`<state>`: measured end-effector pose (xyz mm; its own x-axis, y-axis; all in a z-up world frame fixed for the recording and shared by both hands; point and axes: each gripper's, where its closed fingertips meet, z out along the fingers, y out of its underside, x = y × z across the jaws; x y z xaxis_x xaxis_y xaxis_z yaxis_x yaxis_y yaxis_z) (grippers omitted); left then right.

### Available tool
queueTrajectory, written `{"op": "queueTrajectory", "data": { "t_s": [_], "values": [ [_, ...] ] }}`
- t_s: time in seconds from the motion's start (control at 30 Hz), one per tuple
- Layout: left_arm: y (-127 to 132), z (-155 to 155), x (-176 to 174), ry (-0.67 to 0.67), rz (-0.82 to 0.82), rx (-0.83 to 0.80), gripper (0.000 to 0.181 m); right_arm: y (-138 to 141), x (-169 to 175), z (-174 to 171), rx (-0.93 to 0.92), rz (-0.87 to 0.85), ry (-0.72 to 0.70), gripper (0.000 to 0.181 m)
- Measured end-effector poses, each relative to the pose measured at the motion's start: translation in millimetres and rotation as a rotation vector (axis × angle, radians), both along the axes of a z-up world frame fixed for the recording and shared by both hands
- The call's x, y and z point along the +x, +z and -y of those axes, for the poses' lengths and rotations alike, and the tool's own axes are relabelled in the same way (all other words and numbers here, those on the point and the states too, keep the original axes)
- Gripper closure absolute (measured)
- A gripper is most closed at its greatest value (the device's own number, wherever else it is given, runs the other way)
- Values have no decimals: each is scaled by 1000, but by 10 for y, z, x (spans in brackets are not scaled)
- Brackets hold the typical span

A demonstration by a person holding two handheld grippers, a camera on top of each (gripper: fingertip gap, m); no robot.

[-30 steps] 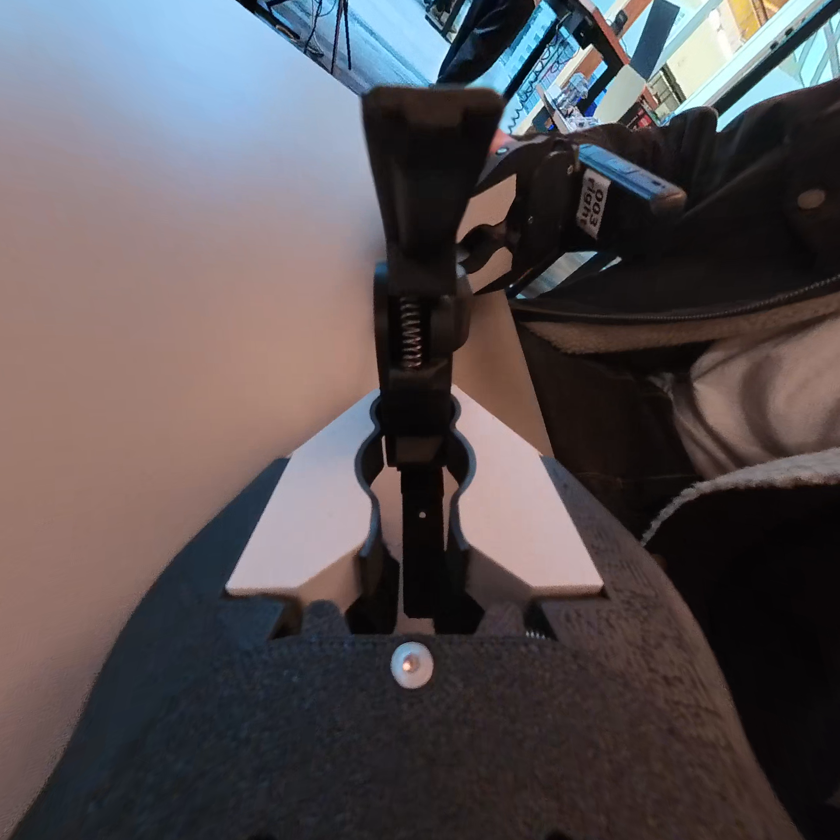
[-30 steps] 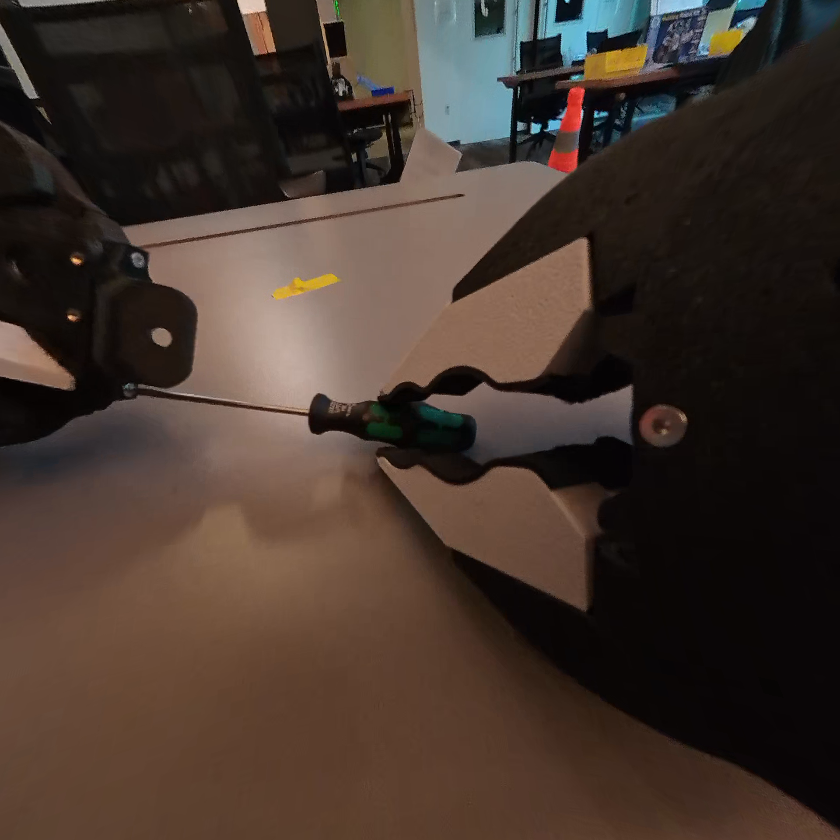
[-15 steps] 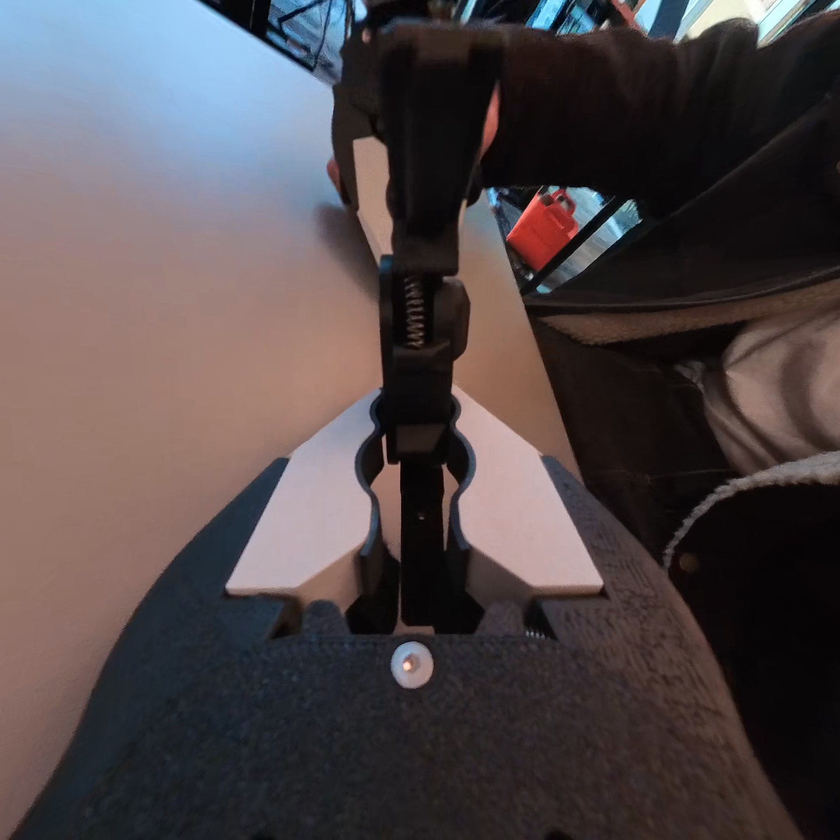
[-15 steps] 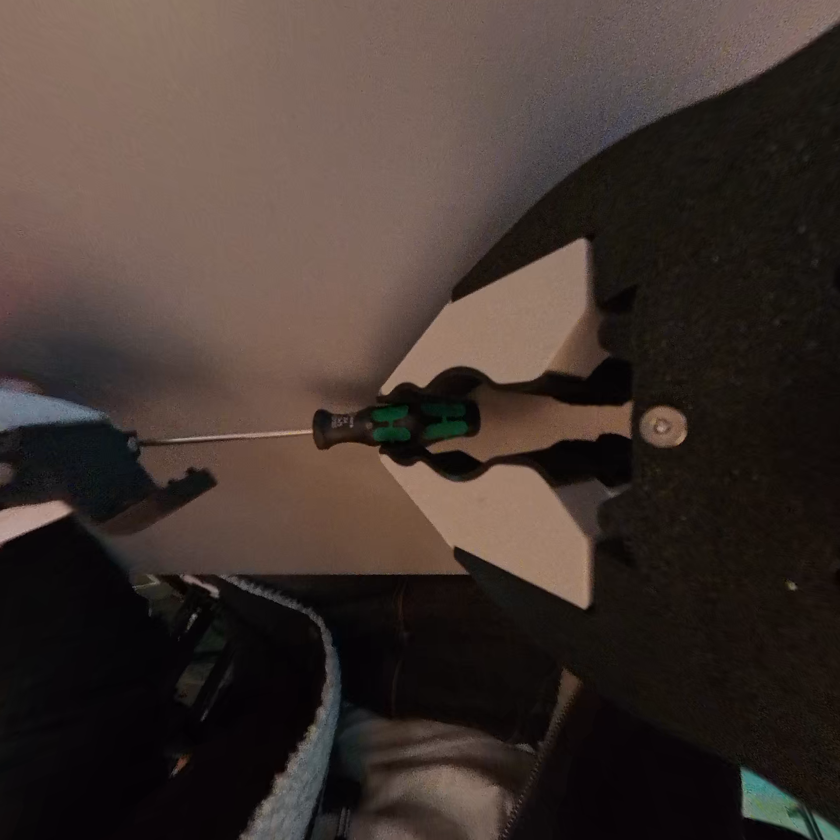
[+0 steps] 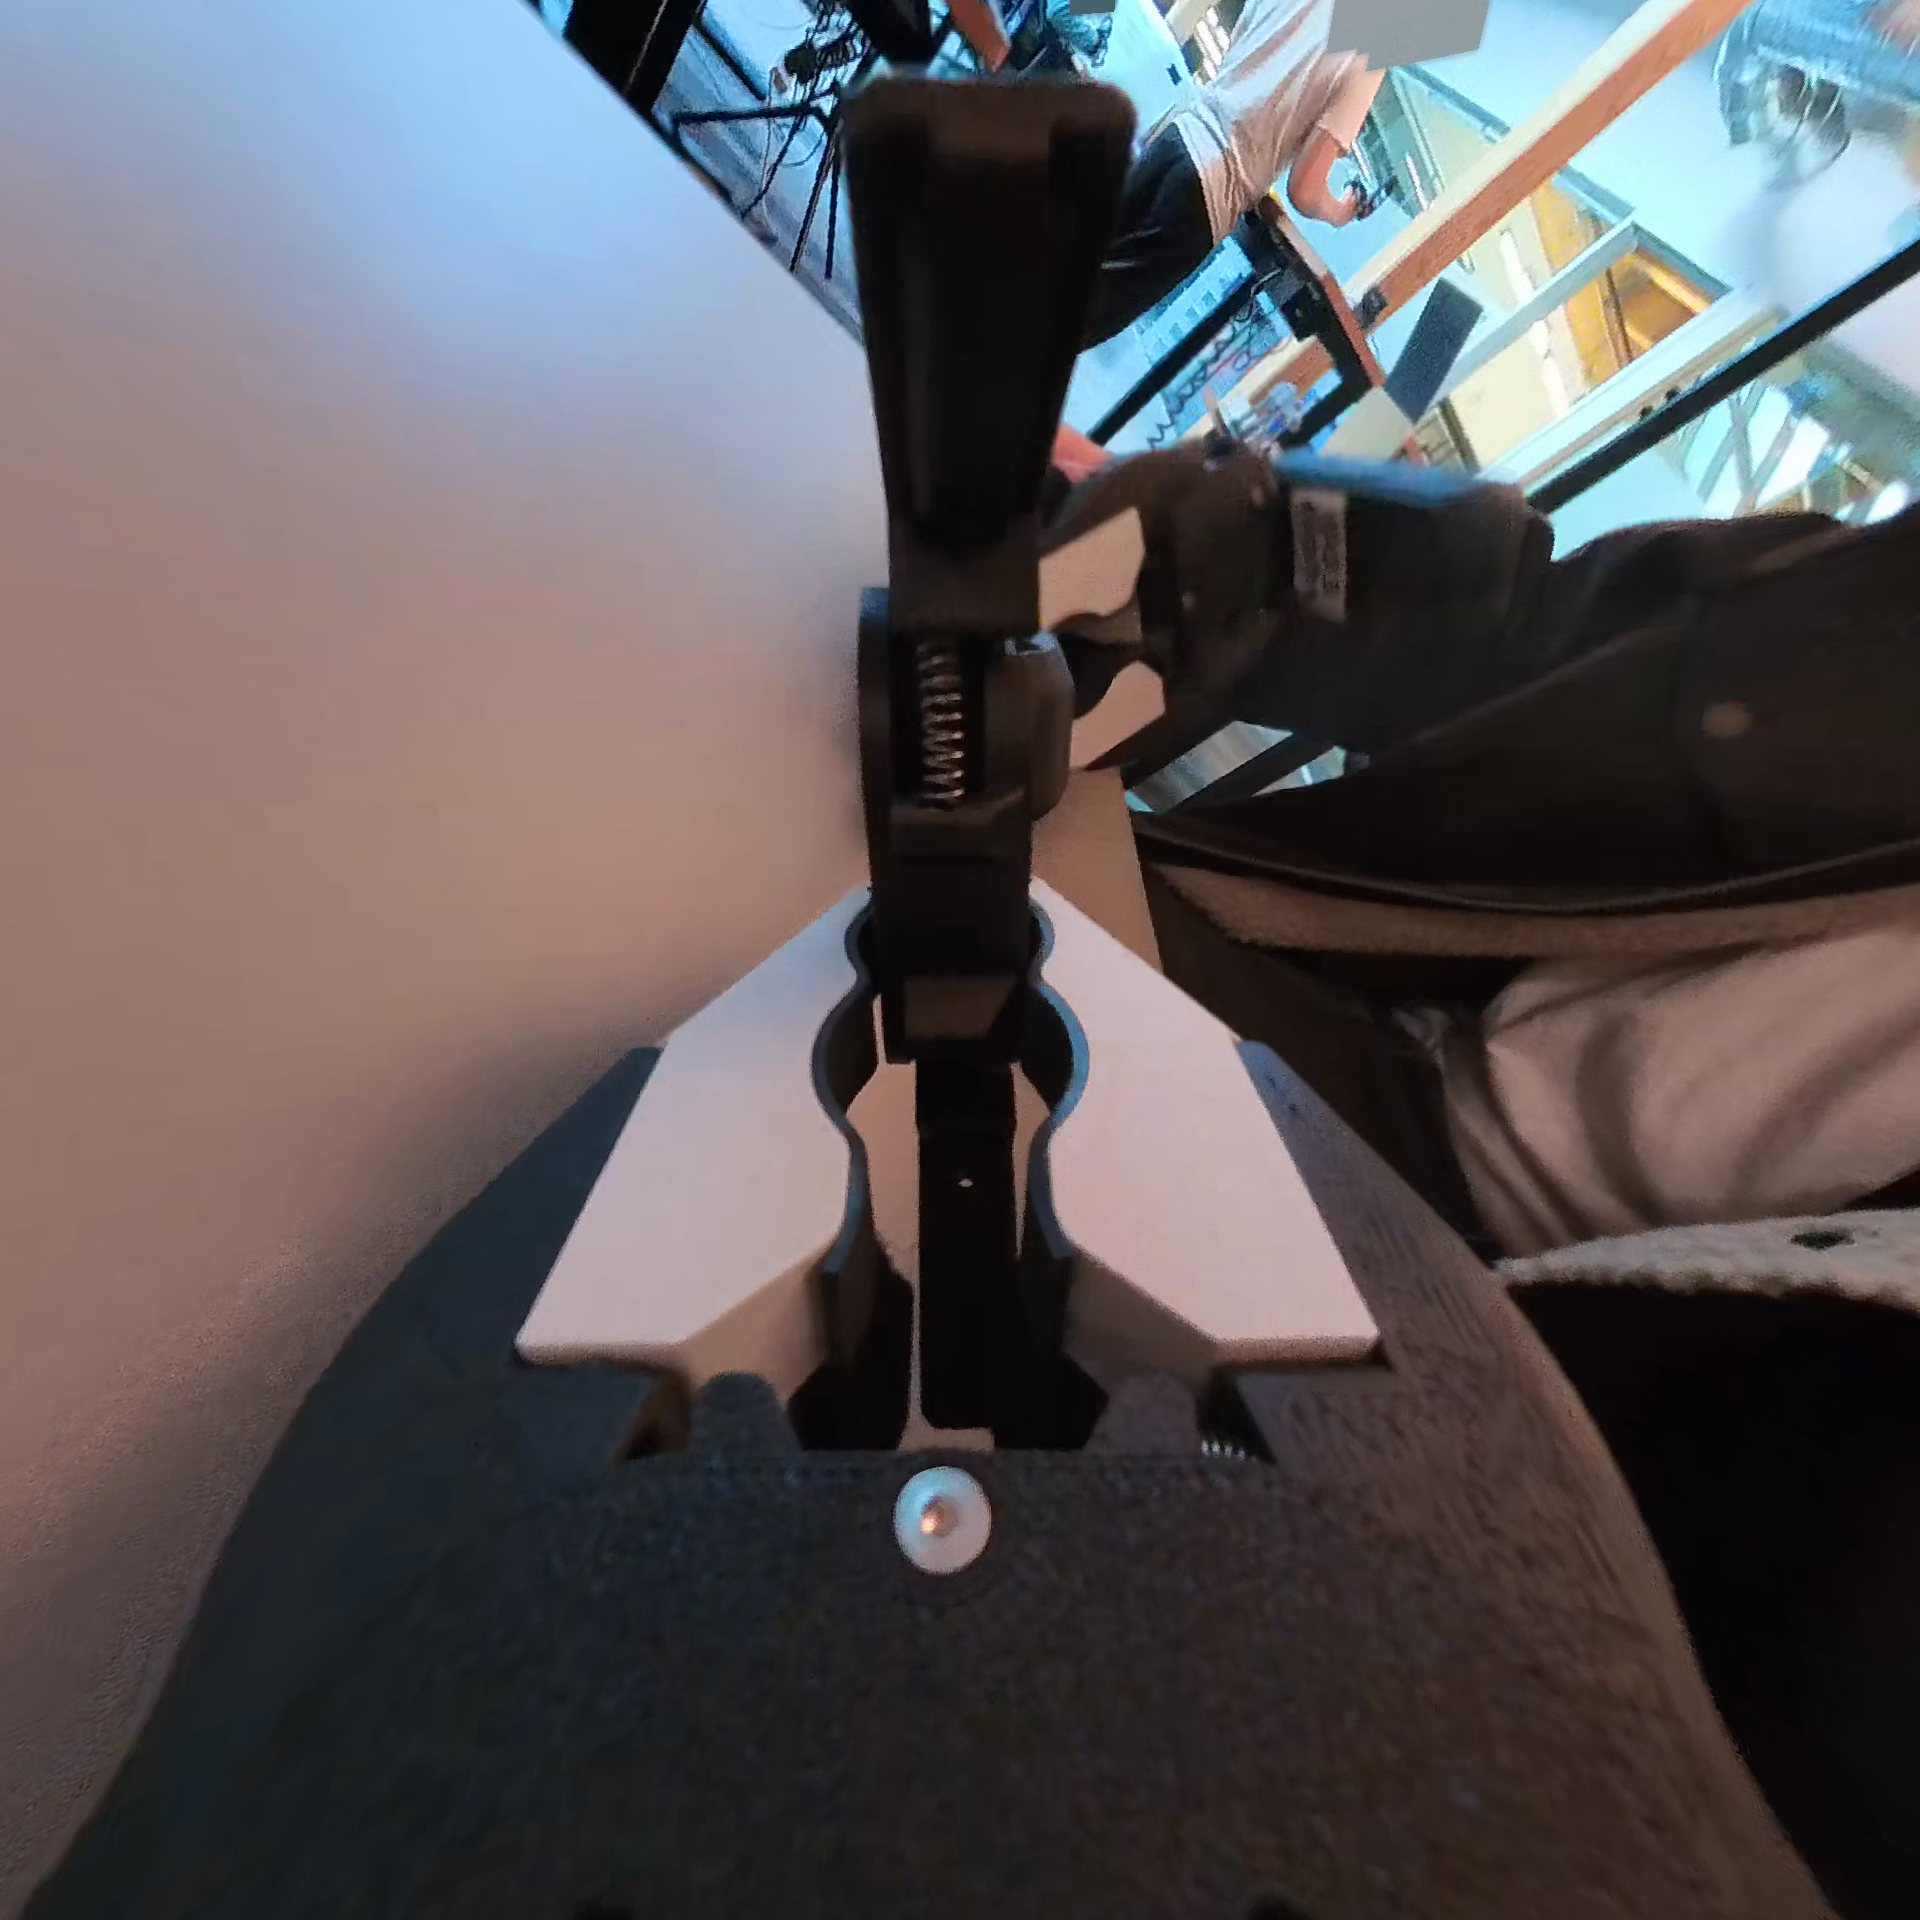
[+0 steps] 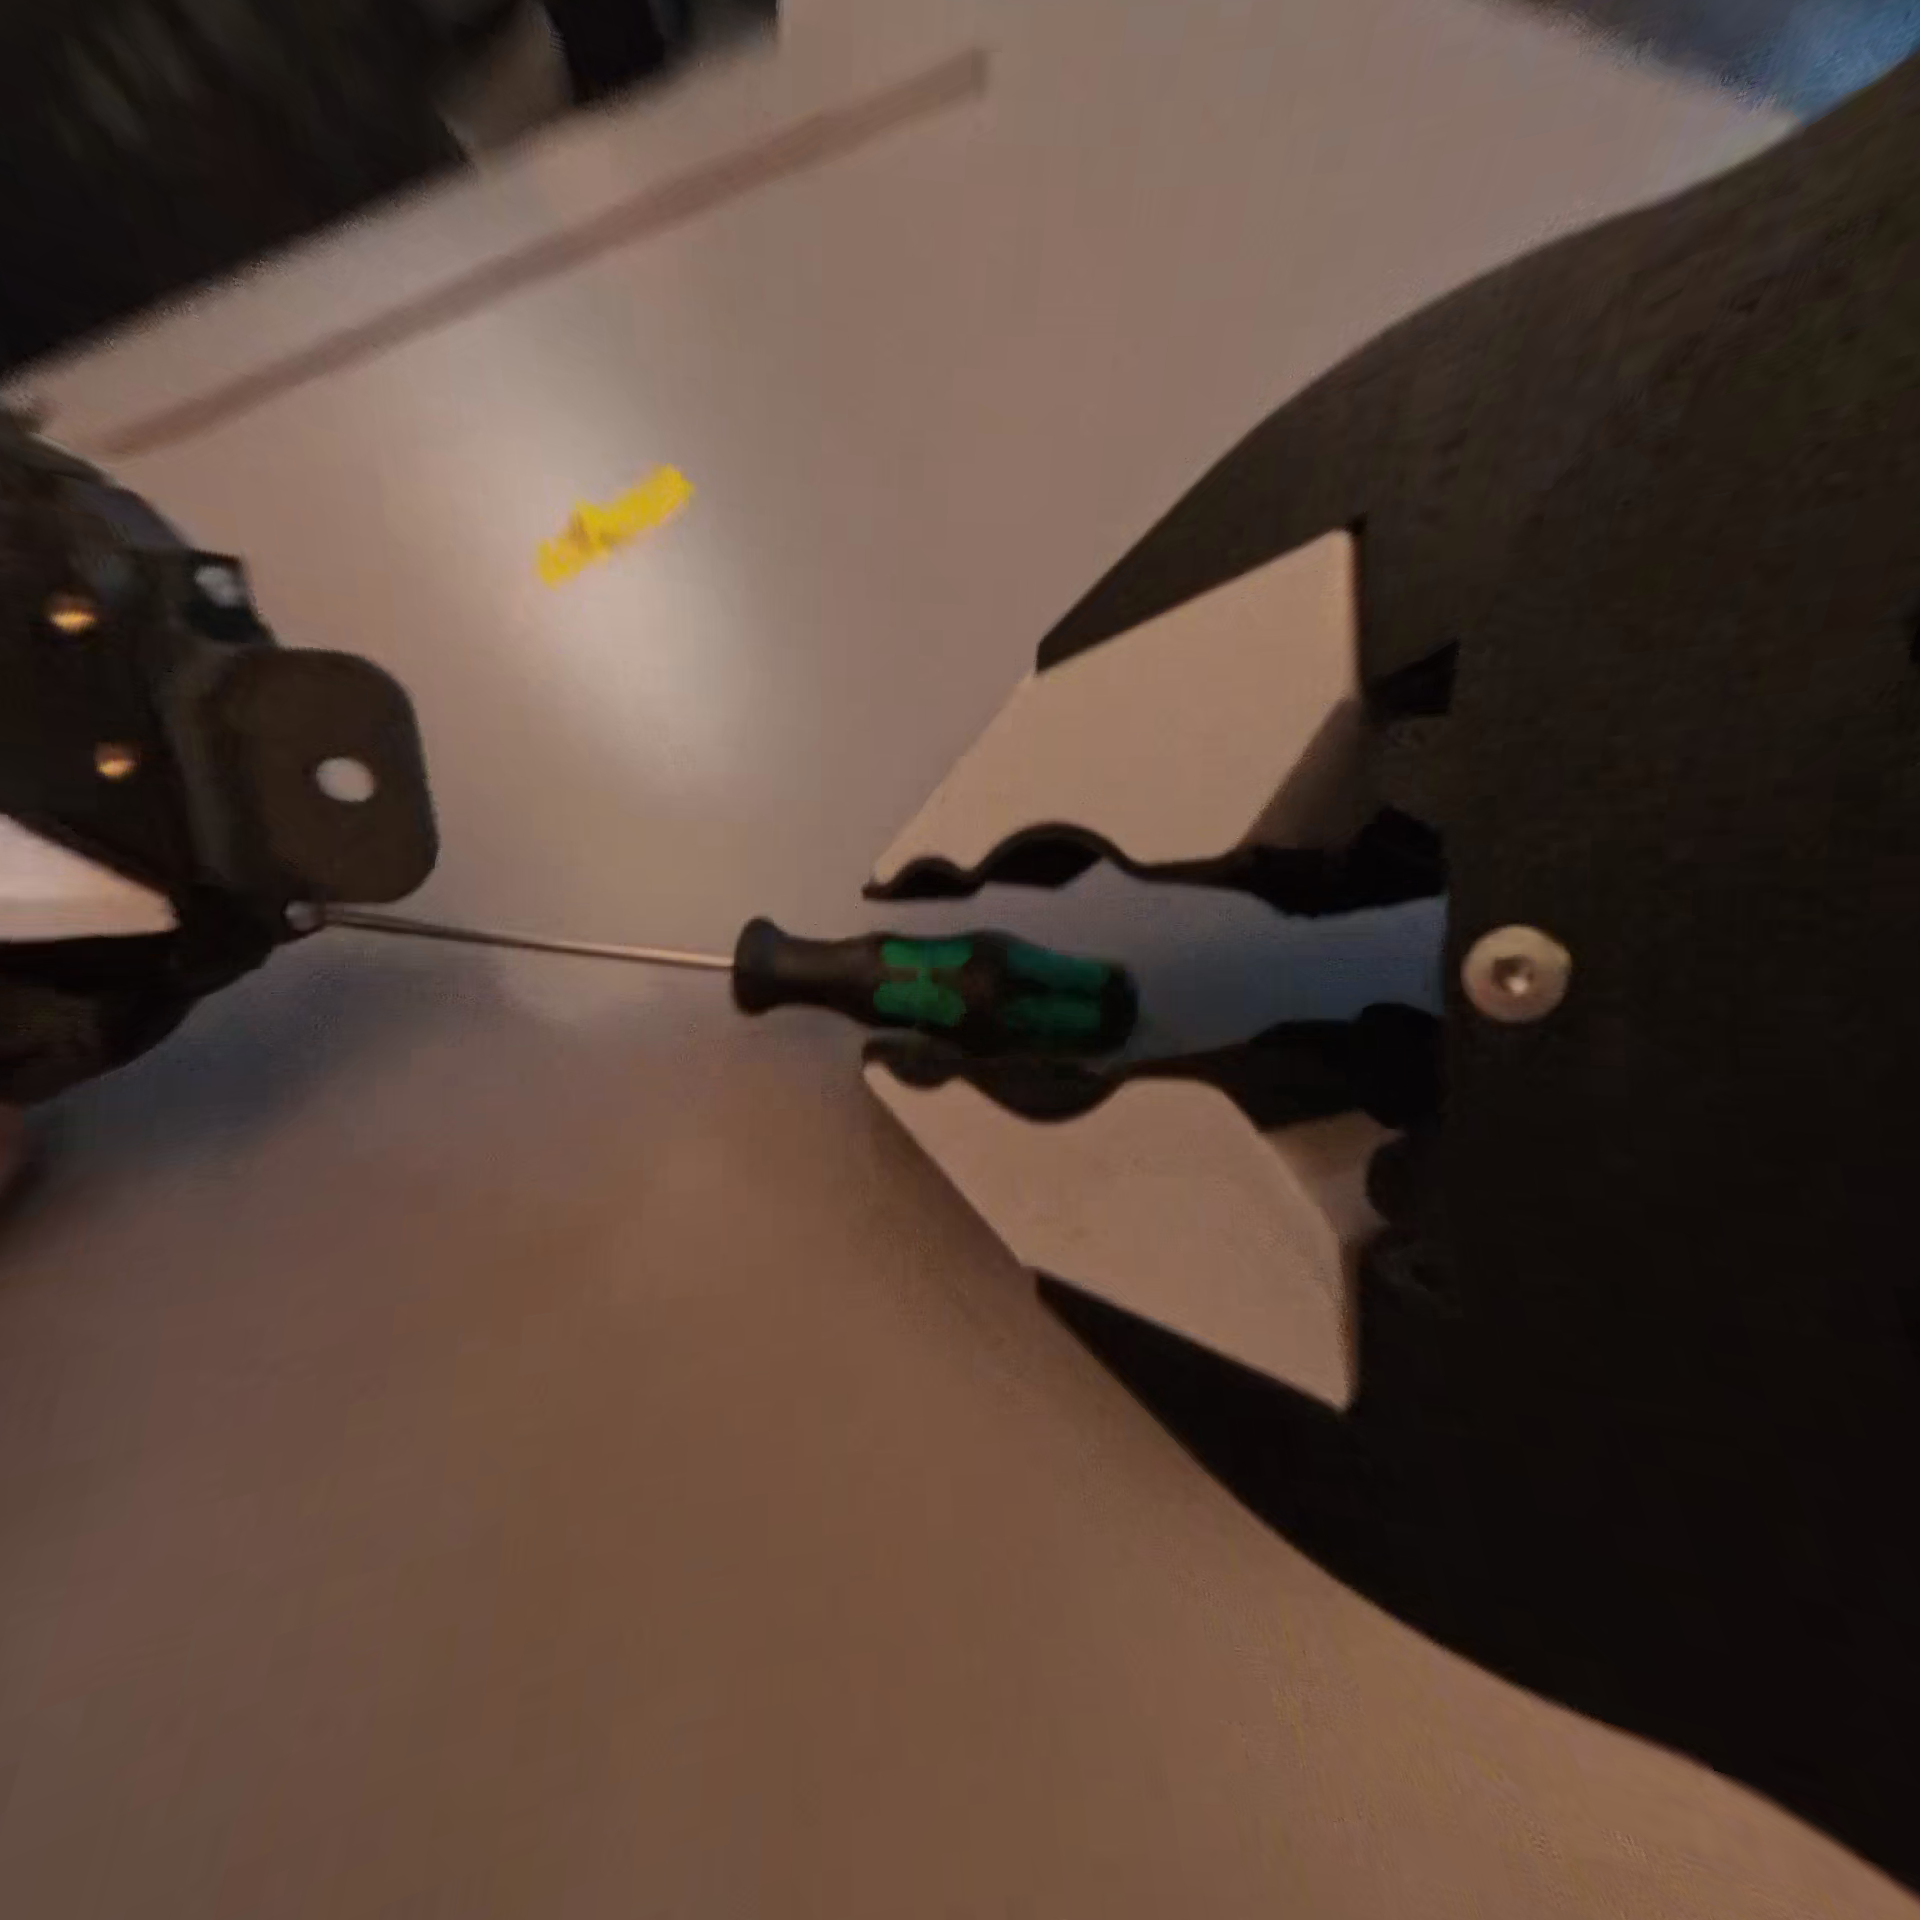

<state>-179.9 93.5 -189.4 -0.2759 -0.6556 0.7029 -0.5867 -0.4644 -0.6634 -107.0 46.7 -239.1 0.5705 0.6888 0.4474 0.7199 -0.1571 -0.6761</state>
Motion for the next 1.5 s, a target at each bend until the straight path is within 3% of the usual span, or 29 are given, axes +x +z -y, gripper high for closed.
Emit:
{"op": "queueTrajectory", "data": {
  "t_s": [0.03, 0.17, 0.27, 0.37, 0.47, 0.53, 0.6, 0.7, 0.8, 0.9, 1.03, 1.13, 1.3, 1.4, 1.5],
  "values": [
    [-27, 8, 3, 5, -27, -23, 159, 7, 1, -10, 79, 68, 0, 164],
    [-38, -4, -2, 47, -85, -148, 159, 106, 51, -65, 328, 314, -18, 164],
    [-22, -9, 26, 88, -105, -238, 159, 139, 123, -118, 374, 379, -49, 165],
    [62, -7, 23, 107, -75, -280, 160, 108, 63, -56, 140, 153, -23, 166],
    [124, -20, -12, 105, -60, -261, 160, 256, -59, 74, -175, -181, 33, 165],
    [133, 4, -22, 93, -64, -231, 159, 325, -109, 151, -482, -419, 38, 166],
    [223, 78, -27, 66, -39, -261, 159, 432, -205, 347, -947, -714, 67, 165],
    [348, 138, -31, 74, -16, -293, 159, 665, -220, 437, -1364, -1065, 82, 165],
    [481, 170, -69, 87, 10, -330, 159, 857, -239, 461, -1546, -1285, 86, 165],
    [589, 186, -97, 100, 32, -376, 159, 980, -251, 445, -1563, -1397, 89, 162],
    [590, 252, -89, 100, 25, -401, 159, 1018, -303, 471, -1469, -1369, 115, 150],
    [560, 282, -69, 99, 23, -436, 159, 858, -366, 526, -1363, -1209, 90, 155],
    [436, 315, -50, 99, -5, -437, 159, 563, -358, 504, -991, -832, 41, 151],
    [347, 305, -31, 111, -32, -410, 159, 363, -274, 455, -721, -529, 16, 165],
    [269, 311, -19, 116, -60, -384, 159, 231, -190, 362, -440, -223, -4, 166]
  ]
}}
